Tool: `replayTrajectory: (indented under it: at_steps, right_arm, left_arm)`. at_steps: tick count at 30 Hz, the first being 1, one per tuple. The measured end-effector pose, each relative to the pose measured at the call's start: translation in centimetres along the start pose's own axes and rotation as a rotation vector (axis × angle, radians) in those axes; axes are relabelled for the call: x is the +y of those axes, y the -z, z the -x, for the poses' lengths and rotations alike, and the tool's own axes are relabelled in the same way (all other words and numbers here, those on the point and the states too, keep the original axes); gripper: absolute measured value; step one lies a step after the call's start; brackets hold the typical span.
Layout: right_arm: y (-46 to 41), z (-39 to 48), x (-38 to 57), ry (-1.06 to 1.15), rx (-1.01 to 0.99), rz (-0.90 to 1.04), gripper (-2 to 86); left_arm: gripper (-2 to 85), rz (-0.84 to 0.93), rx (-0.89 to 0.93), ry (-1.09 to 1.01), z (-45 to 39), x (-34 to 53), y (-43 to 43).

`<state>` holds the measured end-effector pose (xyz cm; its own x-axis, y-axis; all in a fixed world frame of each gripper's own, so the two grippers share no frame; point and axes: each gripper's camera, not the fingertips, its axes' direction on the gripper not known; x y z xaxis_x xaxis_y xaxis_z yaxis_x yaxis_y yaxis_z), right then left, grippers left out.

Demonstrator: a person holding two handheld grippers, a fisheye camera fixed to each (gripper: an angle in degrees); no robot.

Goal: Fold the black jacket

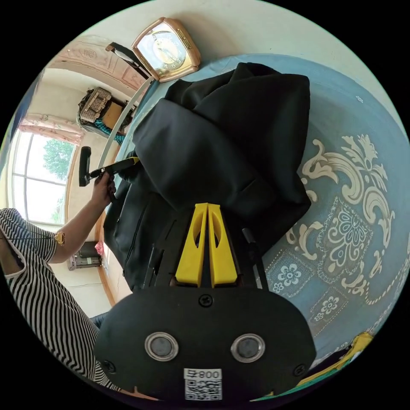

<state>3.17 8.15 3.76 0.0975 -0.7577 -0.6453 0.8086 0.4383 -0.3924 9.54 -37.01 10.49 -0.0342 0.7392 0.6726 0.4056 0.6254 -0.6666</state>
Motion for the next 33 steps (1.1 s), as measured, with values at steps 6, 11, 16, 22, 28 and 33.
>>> replayTrajectory:
  at_steps: [6,11,16,22,28,33]
  right_arm:
    - [1.9,0.1,2.8,0.007,0.059,-0.062,0.1]
    - [1.0,-3.2,4.2,-0.06,-0.048,-0.072,0.1]
    - [3.8,-3.9,8.2,-0.057,-0.074,-0.146,0.0]
    - [5.1,-6.8,16.1,-0.177,-0.169,-0.149,0.0]
    - [2.1,-6.6,21.3,-0.208,-0.203,-0.002,0.0]
    - [1.0,-6.0,22.7,-0.186,-0.141,0.038,0.0]
  left_arm:
    - [0.2,-0.046,-0.013,0.02,-0.7,2.1,0.7]
    - [0.2,-0.011,0.147,0.161,2.2,3.6,-0.8]
    - [0.2,-0.077,0.266,0.234,4.0,7.2,1.2]
    - [0.1,0.027,0.366,0.404,5.7,14.1,0.7]
    - [0.1,0.252,0.253,0.437,6.4,17.8,-3.0]
    - [0.2,0.289,0.19,0.338,6.4,17.8,-4.2]
